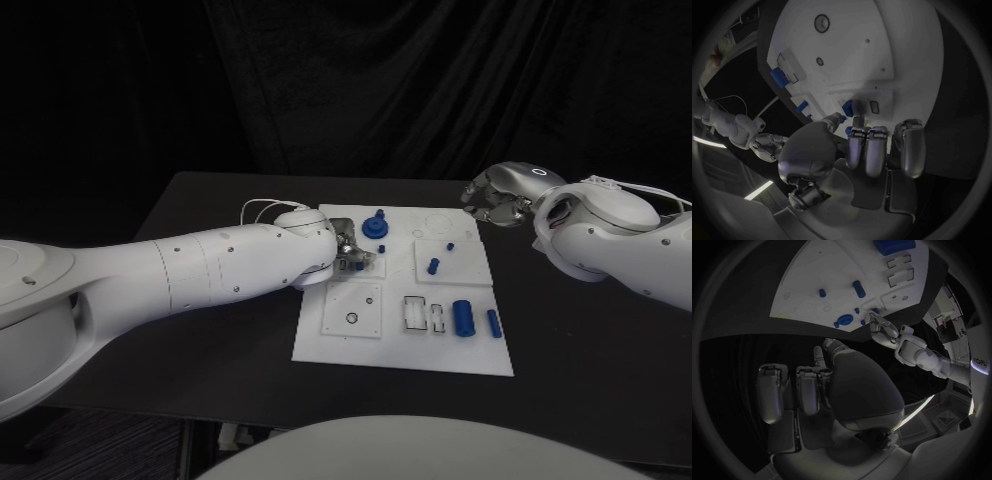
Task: Assemble the parts on the task board
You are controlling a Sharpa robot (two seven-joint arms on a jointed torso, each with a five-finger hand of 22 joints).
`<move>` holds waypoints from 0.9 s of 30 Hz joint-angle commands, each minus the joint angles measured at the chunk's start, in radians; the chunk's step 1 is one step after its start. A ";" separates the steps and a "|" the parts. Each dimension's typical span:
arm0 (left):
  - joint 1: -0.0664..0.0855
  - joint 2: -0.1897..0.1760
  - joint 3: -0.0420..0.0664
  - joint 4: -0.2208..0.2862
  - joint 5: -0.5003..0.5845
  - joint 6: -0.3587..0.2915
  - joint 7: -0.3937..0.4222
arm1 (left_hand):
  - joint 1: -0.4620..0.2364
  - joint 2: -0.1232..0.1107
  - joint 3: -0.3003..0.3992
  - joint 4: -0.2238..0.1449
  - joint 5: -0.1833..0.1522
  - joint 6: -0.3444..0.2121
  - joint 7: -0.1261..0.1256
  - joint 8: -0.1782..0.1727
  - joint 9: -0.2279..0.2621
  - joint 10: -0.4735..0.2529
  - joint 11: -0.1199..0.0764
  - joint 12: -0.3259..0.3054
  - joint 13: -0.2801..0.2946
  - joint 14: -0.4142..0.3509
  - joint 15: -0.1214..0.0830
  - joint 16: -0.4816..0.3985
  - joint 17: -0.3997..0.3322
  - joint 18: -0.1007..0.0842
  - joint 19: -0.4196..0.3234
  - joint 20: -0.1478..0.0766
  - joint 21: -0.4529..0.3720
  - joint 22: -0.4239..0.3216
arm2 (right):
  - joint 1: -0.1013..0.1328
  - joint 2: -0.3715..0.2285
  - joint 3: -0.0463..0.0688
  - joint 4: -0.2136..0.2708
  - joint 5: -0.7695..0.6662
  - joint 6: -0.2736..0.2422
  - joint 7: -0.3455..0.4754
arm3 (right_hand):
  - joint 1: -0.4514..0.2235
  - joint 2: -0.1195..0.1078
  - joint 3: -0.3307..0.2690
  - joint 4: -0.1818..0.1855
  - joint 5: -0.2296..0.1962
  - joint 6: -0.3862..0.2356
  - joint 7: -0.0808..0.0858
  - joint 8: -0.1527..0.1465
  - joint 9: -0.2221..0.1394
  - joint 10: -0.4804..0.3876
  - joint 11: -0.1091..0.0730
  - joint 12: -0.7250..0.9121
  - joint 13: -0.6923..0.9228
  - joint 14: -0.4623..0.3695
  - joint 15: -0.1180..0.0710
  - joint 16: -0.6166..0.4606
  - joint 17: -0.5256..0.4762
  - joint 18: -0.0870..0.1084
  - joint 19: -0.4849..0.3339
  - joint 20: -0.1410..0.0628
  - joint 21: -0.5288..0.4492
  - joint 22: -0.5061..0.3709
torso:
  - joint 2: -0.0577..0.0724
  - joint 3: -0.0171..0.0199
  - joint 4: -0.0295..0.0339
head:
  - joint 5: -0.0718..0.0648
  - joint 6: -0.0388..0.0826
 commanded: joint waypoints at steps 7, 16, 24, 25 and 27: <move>-0.024 0.004 -0.007 -0.012 0.005 0.013 -0.007 | -0.031 0.008 -0.069 0.049 -0.041 0.006 0.005 -0.045 -0.012 0.106 0.011 0.003 0.263 0.102 0.010 0.003 0.264 0.008 -0.001 0.010 -0.005 0.084 | -0.002 -0.002 0.001 0.001 -0.003 0.014 -0.022 | -0.004 -0.007 0.008 0.000 0.003 0.003 0.000 -0.004 -0.002 0.104 0.009 0.003 0.263 0.104 0.007 0.003 0.263 0.001 0.061 0.009 -0.007 0.240 | -0.001 0.0000 -0.0007 | 0.001 0.000; -0.027 -0.007 -0.007 -0.006 0.005 -0.007 -0.010 | -0.066 0.017 -0.120 0.078 -0.050 0.008 0.007 -0.059 -0.008 0.106 0.013 0.003 0.263 0.102 0.012 0.003 0.264 0.008 0.000 0.011 -0.007 0.085 | -0.003 -0.003 0.001 0.001 -0.003 0.015 -0.022 | -0.006 -0.008 0.007 0.001 0.003 0.004 0.000 -0.004 -0.002 0.104 0.010 0.003 0.263 0.104 0.007 0.003 0.263 0.001 0.061 0.009 -0.007 0.240 | -0.001 -0.0003 0.0008 | 0.001 0.000; -0.025 -0.055 -0.007 0.052 -0.028 -0.092 0.007 | -0.014 0.039 -0.177 0.073 -0.027 -0.017 -0.001 0.005 0.124 0.106 0.006 0.003 0.263 0.102 0.007 0.003 0.264 0.004 0.017 0.007 0.003 0.105 | -0.004 -0.008 0.001 0.003 -0.003 0.011 -0.021 | -0.008 -0.009 0.007 0.002 0.003 0.003 0.000 -0.005 -0.003 0.104 0.010 0.003 0.263 0.104 0.007 0.003 0.263 0.001 0.060 0.010 -0.008 0.240 | -0.001 -0.0001 0.0004 | 0.007 0.000; -0.024 -0.063 -0.007 0.059 -0.037 -0.099 0.007 | -0.013 0.040 -0.179 0.073 -0.026 -0.018 -0.002 0.007 0.129 0.106 0.006 0.003 0.263 0.102 0.006 0.003 0.264 0.004 0.017 0.007 0.002 0.105 | -0.004 -0.009 0.001 0.002 -0.003 0.011 -0.021 | -0.008 -0.009 0.007 0.002 0.003 0.003 0.000 -0.005 -0.003 0.104 0.010 0.003 0.263 0.104 0.007 0.003 0.263 0.001 0.060 0.010 -0.008 0.240 | -0.001 -0.0002 0.0003 | 0.007 0.000; -0.022 -0.078 -0.007 0.069 -0.049 -0.112 0.010 | -0.002 0.045 -0.185 0.073 -0.012 -0.021 -0.004 0.014 0.148 0.106 0.004 0.003 0.263 0.102 0.004 0.003 0.264 0.004 0.018 0.005 0.002 0.106 | -0.004 -0.009 0.001 0.001 -0.003 0.011 -0.022 | -0.009 -0.009 0.007 0.003 0.004 0.003 0.000 -0.005 -0.004 0.104 0.010 0.003 0.263 0.104 0.007 0.003 0.263 0.002 0.060 0.010 -0.008 0.240 | -0.001 -0.0002 0.0002 | 0.009 0.000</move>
